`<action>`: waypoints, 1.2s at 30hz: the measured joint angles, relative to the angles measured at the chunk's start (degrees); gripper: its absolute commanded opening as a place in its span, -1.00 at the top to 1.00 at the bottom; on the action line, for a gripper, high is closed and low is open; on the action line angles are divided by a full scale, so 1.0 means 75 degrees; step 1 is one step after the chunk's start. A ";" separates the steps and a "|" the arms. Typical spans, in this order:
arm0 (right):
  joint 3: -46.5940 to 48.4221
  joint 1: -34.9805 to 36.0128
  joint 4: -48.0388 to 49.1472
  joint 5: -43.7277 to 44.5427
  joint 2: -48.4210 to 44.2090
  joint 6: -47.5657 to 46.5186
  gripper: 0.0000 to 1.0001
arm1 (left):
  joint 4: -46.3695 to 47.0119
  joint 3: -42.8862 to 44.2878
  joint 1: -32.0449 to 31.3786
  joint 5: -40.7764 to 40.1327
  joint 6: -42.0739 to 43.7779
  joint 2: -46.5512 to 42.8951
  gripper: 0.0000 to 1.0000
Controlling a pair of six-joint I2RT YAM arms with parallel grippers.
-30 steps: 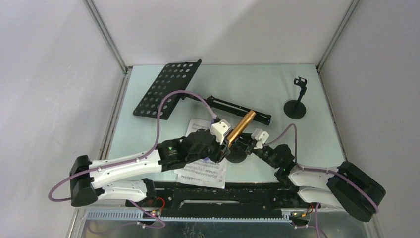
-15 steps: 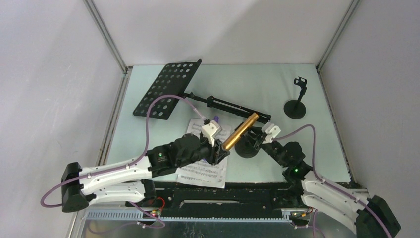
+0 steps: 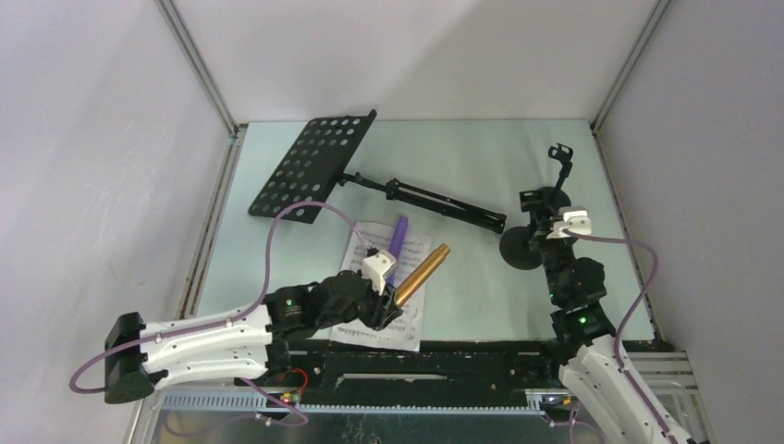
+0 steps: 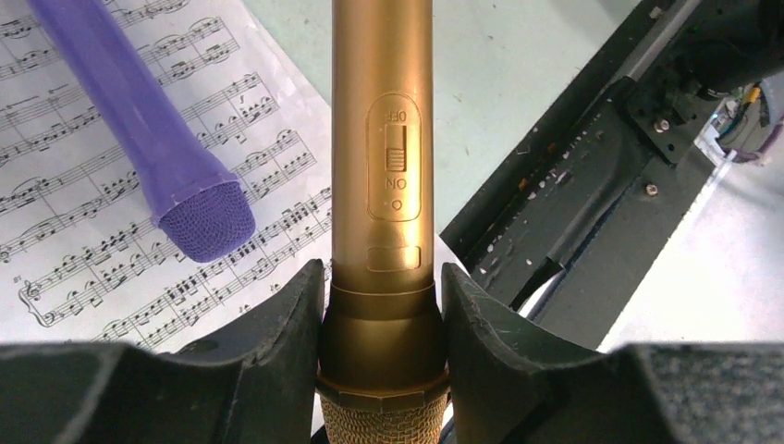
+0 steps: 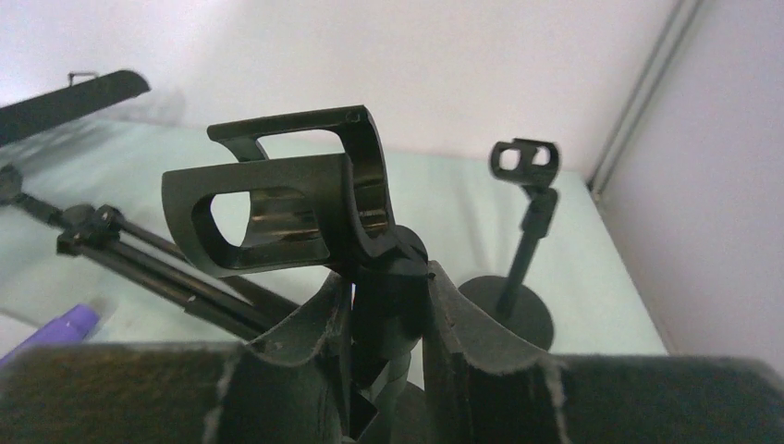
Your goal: Pack up the instrument practice props
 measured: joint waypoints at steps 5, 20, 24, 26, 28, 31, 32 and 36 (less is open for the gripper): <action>0.0796 -0.0268 -0.0994 0.0122 -0.0460 0.0140 1.00 | 0.0323 -0.0061 0.0000 -0.0656 -0.0393 0.0338 1.00; 0.1652 -0.0274 -0.3214 0.0694 -0.1250 0.1087 1.00 | -0.0918 0.2710 0.0000 -0.3139 -0.3308 0.4741 0.97; 0.1687 -0.0277 -0.3468 0.0866 -0.1253 0.1107 1.00 | -0.1192 0.2795 0.0003 -0.3392 -0.3821 0.5362 0.69; 0.1737 -0.0277 -0.3579 0.0924 -0.1282 0.1105 1.00 | -0.1303 0.2871 0.0003 -0.3494 -0.3984 0.5680 0.59; 0.1763 -0.0280 -0.3643 0.0912 -0.1361 0.1105 1.00 | -0.1393 0.2993 0.0003 -0.3538 -0.4065 0.5989 0.49; 0.1833 -0.0280 -0.3745 0.0857 -0.1428 0.1099 1.00 | -0.1469 0.3241 0.0003 -0.3558 -0.4106 0.6391 0.24; 0.1842 -0.0280 -0.3742 0.0845 -0.1440 0.1096 1.00 | -0.1475 0.3299 0.0003 -0.3561 -0.4115 0.6470 0.14; 0.1851 -0.0289 -0.3850 0.0842 -0.1457 0.1078 1.00 | -0.1524 0.3346 0.0003 -0.3608 -0.4115 0.6519 -0.09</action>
